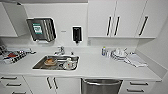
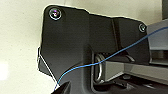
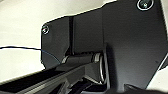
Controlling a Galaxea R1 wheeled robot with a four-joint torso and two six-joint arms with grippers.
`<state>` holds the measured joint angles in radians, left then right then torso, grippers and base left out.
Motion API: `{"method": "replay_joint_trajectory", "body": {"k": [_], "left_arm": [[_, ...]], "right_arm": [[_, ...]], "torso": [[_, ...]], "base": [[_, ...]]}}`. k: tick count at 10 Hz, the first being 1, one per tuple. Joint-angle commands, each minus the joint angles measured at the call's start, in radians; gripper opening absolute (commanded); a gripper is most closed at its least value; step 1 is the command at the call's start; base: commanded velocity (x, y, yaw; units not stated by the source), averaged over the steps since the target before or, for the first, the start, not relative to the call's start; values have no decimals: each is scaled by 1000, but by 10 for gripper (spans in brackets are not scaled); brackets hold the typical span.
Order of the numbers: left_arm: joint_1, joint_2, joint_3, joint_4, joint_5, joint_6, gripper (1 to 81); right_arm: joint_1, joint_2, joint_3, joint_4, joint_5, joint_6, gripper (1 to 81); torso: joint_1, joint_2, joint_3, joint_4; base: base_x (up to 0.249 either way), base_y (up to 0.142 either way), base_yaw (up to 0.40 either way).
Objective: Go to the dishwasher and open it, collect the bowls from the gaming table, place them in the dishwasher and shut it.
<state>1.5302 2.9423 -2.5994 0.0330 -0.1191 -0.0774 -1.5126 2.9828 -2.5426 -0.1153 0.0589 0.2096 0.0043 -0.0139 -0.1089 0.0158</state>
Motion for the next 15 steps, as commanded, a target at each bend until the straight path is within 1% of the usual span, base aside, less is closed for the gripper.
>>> {"method": "replay_joint_trajectory", "body": {"k": [1,6,15], "left_arm": [[-32,-11,4,5,59,7,811],[-29,-9,5,5,58,7,811],[-26,-9,5,5,58,7,811]], "right_arm": [[36,6,6,-3,-56,-2,811],[34,6,6,-6,-56,-2,811],[34,6,4,-6,-56,-4,811]], "torso": [[0,0,0,0],[0,0,0,0],[-2,0,0,0]], "base": [[0,0,0],[0,0,0],[82,0,0]]}}
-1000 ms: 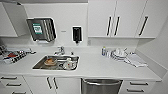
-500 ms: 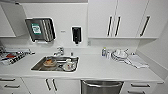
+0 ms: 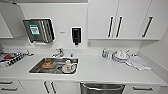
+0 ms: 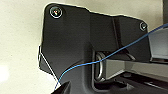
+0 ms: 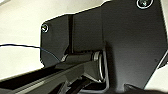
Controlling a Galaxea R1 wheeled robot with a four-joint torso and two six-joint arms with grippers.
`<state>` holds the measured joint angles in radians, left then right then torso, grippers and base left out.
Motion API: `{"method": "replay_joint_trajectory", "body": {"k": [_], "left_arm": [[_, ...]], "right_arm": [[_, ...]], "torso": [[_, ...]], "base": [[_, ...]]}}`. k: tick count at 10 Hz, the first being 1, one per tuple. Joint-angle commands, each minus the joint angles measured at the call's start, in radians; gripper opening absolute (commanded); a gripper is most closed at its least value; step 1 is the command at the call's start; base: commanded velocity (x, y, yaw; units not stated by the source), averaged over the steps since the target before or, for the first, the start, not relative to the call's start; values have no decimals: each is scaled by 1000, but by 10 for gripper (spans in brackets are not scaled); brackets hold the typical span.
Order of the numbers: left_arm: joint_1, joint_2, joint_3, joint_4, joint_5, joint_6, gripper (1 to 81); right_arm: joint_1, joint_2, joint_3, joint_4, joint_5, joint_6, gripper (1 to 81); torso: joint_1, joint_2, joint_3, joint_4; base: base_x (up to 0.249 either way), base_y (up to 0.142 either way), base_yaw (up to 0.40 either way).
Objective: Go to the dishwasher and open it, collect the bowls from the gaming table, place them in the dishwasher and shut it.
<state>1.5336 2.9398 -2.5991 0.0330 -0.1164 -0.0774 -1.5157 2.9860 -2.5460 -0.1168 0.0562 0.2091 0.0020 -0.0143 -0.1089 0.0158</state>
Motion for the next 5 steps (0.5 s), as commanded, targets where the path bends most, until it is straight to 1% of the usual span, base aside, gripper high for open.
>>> {"method": "replay_joint_trajectory", "body": {"k": [1,4,5], "left_arm": [[-29,-8,5,5,55,7,811],[-29,-7,7,5,55,7,811],[-29,-7,7,5,55,7,811]], "right_arm": [[38,3,7,-4,-53,-4,811],[38,0,7,-4,-53,-2,811],[38,0,7,-4,-53,-2,811]], "torso": [[0,0,0,0],[0,0,0,0],[0,0,0,0]], "base": [[101,0,0],[100,0,0],[0,0,0]]}}
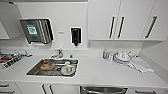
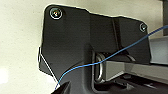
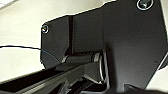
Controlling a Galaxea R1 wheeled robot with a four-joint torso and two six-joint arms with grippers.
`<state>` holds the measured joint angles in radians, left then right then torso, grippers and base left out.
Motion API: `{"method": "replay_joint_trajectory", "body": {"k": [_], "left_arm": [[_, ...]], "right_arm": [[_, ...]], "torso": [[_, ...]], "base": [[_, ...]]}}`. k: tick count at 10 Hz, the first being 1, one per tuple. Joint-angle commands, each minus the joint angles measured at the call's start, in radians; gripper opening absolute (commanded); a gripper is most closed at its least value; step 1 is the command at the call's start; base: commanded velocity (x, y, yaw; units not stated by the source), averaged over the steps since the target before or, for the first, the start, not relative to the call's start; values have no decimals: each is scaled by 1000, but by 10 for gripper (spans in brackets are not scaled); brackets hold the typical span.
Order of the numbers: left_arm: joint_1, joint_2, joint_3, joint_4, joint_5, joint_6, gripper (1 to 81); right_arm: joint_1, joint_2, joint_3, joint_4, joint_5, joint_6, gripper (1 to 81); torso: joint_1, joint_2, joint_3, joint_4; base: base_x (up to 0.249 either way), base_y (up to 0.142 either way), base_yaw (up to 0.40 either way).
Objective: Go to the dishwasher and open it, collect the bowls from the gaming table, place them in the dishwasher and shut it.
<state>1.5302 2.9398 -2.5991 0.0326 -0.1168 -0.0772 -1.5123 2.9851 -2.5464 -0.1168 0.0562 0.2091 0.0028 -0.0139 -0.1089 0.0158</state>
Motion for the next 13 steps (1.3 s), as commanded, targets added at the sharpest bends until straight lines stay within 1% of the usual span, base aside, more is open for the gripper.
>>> {"method": "replay_joint_trajectory", "body": {"k": [1,3,4,5,6,8,9,10,11,12,13], "left_arm": [[-23,-7,7,6,55,7,811],[-23,-10,10,7,54,7,811],[-21,-26,26,7,48,7,811],[-18,-65,74,7,45,7,811],[-14,-142,179,6,17,7,811],[-8,-285,373,6,-58,5,811],[-8,-336,437,6,-69,5,811],[-6,-367,467,4,-72,5,811],[-6,-378,470,6,-81,5,811],[-6,-392,473,6,-104,5,811],[-6,-408,491,7,-106,7,811]], "right_arm": [[34,1,8,-4,-53,-2,811],[34,-4,15,-6,-58,-2,811],[40,-13,31,-4,-74,-2,811],[39,-39,67,-1,-82,-2,811],[40,-87,135,0,-82,-1,811],[57,-224,344,0,-76,1,811],[71,-274,421,5,-78,9,811],[79,-317,491,6,-78,12,811],[86,-340,522,6,-78,12,811],[96,-361,546,9,-81,12,811],[100,-377,565,9,-81,12,811]], "torso": [[0,0,0,0],[0,0,0,0],[0,0,0,0],[-1,0,0,0],[-1,0,0,0],[-1,0,0,0],[-1,0,0,0],[64,-100,0,0],[64,-100,0,0],[69,-109,0,0],[81,-129,0,0]], "base": [[0,0,0],[0,0,0],[0,0,0],[0,0,0],[0,0,0],[0,0,0],[0,0,0],[0,0,0],[0,0,0],[0,0,0],[0,0,0]]}}
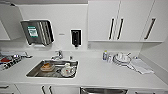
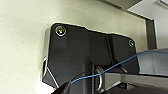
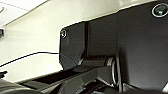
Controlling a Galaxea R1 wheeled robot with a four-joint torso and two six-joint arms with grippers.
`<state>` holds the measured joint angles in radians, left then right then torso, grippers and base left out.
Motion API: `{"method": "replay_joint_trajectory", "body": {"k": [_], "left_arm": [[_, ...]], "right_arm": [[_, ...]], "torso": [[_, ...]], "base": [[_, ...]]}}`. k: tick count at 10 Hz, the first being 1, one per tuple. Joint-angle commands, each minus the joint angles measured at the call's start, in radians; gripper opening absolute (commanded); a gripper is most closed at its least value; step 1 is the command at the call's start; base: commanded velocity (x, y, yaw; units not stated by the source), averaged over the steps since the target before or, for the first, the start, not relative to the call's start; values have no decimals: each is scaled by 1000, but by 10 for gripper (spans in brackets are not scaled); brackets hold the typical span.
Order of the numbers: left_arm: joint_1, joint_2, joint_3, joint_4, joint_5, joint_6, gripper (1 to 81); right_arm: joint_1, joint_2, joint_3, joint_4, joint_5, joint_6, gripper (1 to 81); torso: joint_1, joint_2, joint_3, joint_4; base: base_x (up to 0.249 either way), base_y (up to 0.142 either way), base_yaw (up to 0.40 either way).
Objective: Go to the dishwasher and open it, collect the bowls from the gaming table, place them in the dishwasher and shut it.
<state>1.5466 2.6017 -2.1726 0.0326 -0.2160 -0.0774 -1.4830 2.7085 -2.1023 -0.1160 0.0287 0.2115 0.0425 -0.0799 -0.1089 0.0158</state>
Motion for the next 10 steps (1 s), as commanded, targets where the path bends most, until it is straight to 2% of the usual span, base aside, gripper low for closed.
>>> {"method": "replay_joint_trajectory", "body": {"k": [1,4,7,8,10], "left_arm": [[-23,-98,95,7,-6,7,811],[-23,-195,224,21,-10,7,811],[-16,-285,316,21,-112,7,811],[-1,-324,362,24,-161,7,811],[50,-394,410,146,-402,-7,811]], "right_arm": [[78,-123,142,9,-53,9,811],[103,-208,228,15,-47,12,811],[101,-249,263,16,-46,16,811],[98,-249,257,16,-47,17,811],[94,-244,248,15,-44,16,811]], "torso": [[63,-97,0,0],[130,-203,0,0],[194,-304,0,0],[215,-340,0,0],[261,-412,0,0]], "base": [[0,0,0],[0,0,0],[0,0,0],[0,0,0],[0,0,0]]}}
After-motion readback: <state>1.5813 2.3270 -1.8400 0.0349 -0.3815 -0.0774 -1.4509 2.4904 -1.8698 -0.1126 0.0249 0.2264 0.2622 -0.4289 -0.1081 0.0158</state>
